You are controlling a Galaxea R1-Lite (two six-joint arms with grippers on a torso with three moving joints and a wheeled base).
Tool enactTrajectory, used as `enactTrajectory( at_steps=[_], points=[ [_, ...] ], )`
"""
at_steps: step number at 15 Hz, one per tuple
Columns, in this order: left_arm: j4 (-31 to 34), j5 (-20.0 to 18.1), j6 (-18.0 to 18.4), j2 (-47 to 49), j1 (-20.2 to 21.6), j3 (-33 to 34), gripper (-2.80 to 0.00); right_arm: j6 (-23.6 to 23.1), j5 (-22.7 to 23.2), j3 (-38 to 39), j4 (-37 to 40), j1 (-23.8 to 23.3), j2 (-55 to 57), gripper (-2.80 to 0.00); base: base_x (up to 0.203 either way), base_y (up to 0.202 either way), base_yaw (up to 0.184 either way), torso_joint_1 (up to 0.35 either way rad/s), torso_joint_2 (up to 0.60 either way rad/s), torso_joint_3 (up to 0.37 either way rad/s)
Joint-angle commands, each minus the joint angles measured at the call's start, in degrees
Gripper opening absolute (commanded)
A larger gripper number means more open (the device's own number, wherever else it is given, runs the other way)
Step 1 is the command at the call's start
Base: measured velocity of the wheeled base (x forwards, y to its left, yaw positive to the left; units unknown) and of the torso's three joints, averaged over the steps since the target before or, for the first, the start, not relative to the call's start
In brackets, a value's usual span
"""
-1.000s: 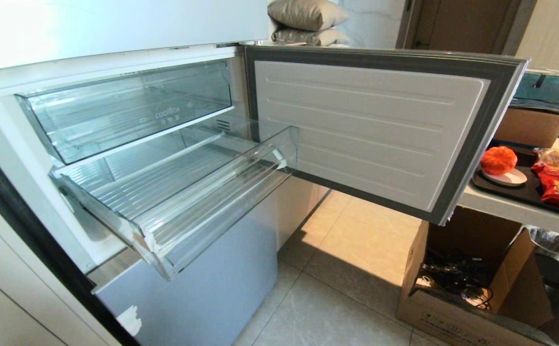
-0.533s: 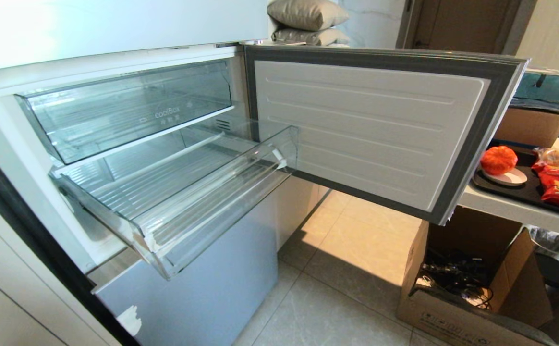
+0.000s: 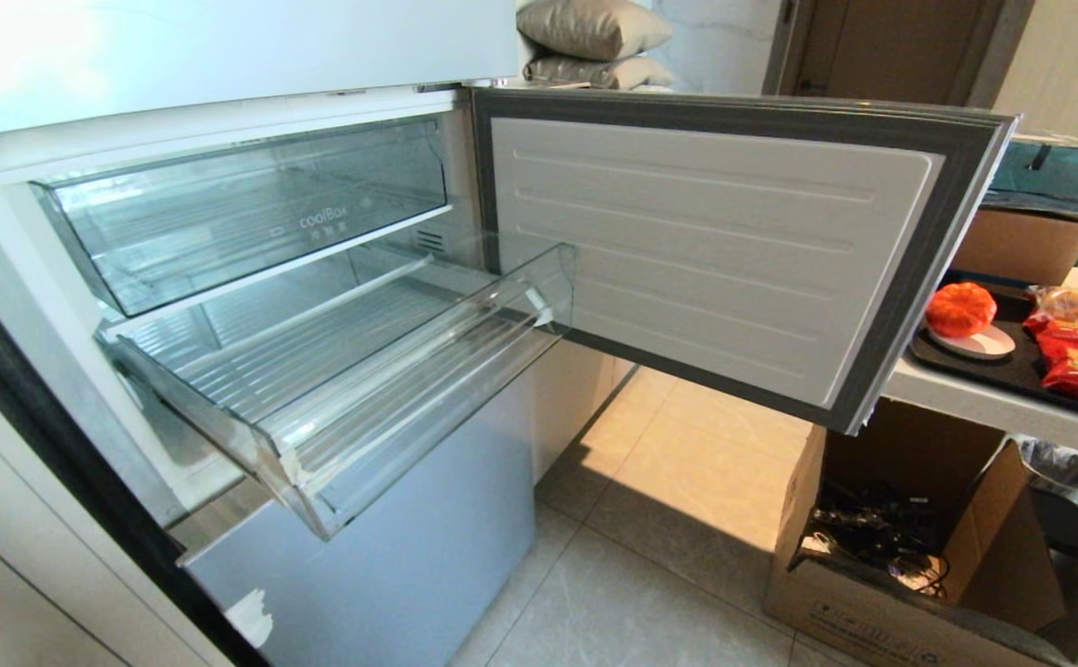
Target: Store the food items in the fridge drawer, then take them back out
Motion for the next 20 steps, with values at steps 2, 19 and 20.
enactTrajectory(
  at_steps=[2, 19, 20],
  points=[
    [0.0, 0.0, 0.0, 0.0, 0.0, 0.0, -2.8, -0.2, 1.1, 19.5, 1.3, 9.1, -30.1, -2.8, 0.0, 0.0, 0.0, 0.0, 0.0, 0.0],
    [-0.1, 0.0, 0.0, 0.0, 0.0, 0.0, -2.8, -6.2, -8.8, 42.0, 31.8, 45.4, -83.0, -2.8, 0.0, 0.0, 0.0, 0.0, 0.0, 0.0],
    [-0.1, 0.0, 0.0, 0.0, 0.0, 0.0, -2.8, -5.7, -8.9, 42.0, 31.8, 45.4, -83.0, -2.8, 0.0, 0.0, 0.0, 0.0, 0.0, 0.0]
  ],
)
